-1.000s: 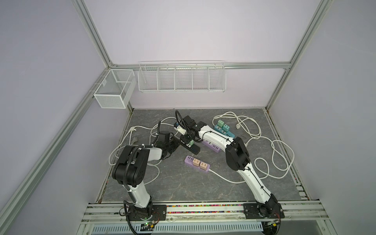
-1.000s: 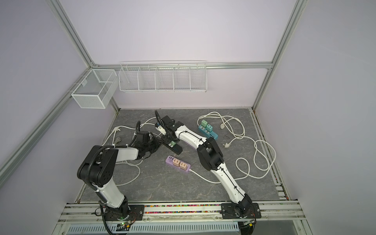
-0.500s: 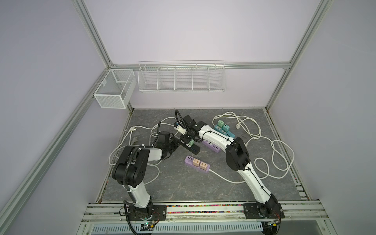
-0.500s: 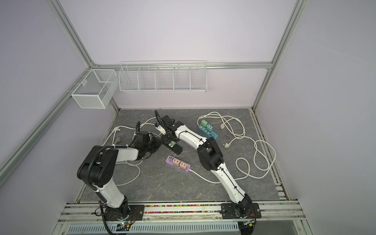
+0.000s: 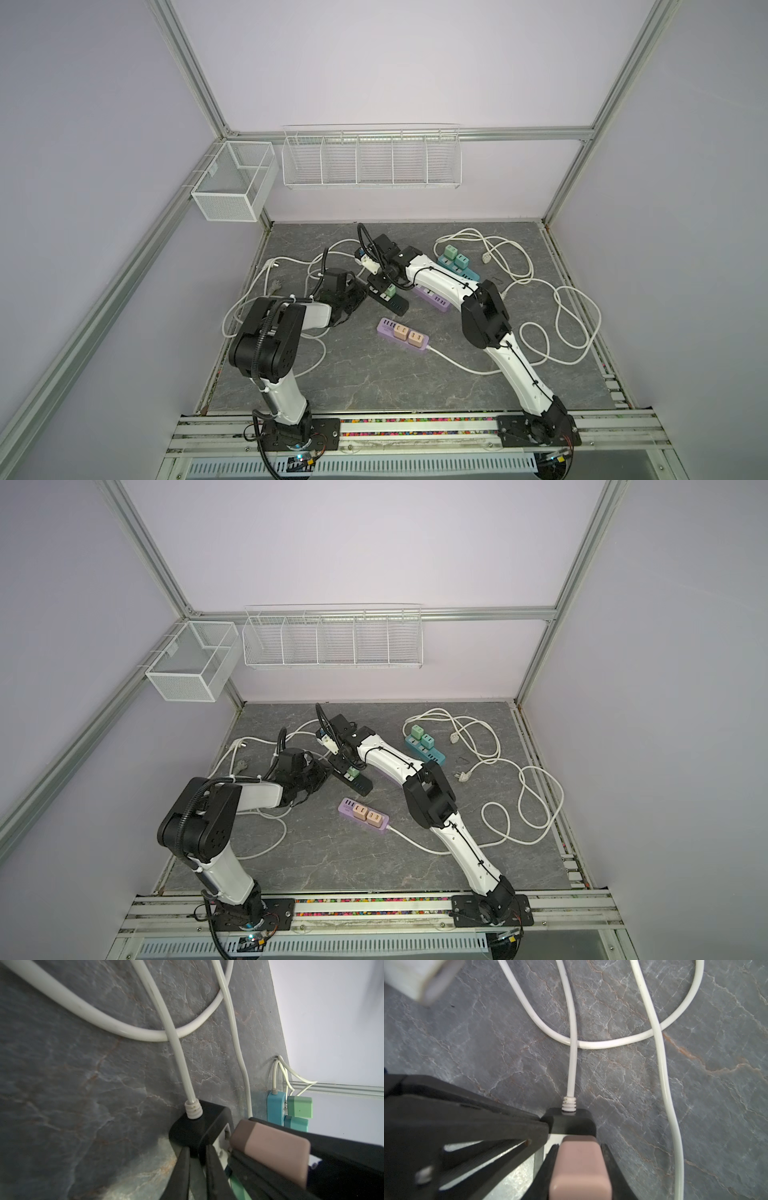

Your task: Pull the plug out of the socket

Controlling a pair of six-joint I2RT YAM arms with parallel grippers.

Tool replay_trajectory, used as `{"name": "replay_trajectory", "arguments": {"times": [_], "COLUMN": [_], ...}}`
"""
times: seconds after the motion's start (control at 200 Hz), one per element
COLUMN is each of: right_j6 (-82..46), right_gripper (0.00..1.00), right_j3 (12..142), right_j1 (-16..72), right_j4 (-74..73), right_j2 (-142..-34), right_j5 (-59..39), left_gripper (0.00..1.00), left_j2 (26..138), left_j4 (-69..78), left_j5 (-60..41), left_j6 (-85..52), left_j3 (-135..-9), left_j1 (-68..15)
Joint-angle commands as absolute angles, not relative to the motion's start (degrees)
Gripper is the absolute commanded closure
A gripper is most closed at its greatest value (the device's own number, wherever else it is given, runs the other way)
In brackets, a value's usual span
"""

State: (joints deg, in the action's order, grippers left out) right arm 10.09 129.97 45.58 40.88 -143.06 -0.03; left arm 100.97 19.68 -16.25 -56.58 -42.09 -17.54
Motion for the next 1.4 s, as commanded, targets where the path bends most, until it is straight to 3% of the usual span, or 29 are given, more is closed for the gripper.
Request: {"name": "replay_trajectory", "arguments": {"times": [0.0, 0.86, 1.4], "right_j6": [11.13, 10.14, 0.91], "right_gripper": [0.78, 0.80, 0.80], "right_j3": [131.40, 130.29, 114.53], "right_j1": [46.71, 45.08, 44.09], "right_j4": [41.23, 41.98, 34.04], "right_j2": [-140.42, -133.87, -120.00], "right_j5": [-0.55, -1.54, -5.49], "left_gripper": [0.85, 0.85, 0.79], "left_j2": [103.27, 101.40, 92.87], "left_j4": [10.28, 9.10, 3.96], "left_j5": [-12.66, -13.10, -11.38], "left_j6": [-56.78, -56.43, -53.91], "left_j3": [-39.54, -41.21, -44.39], "left_j1": [-17.62, -17.62, -17.62]}}
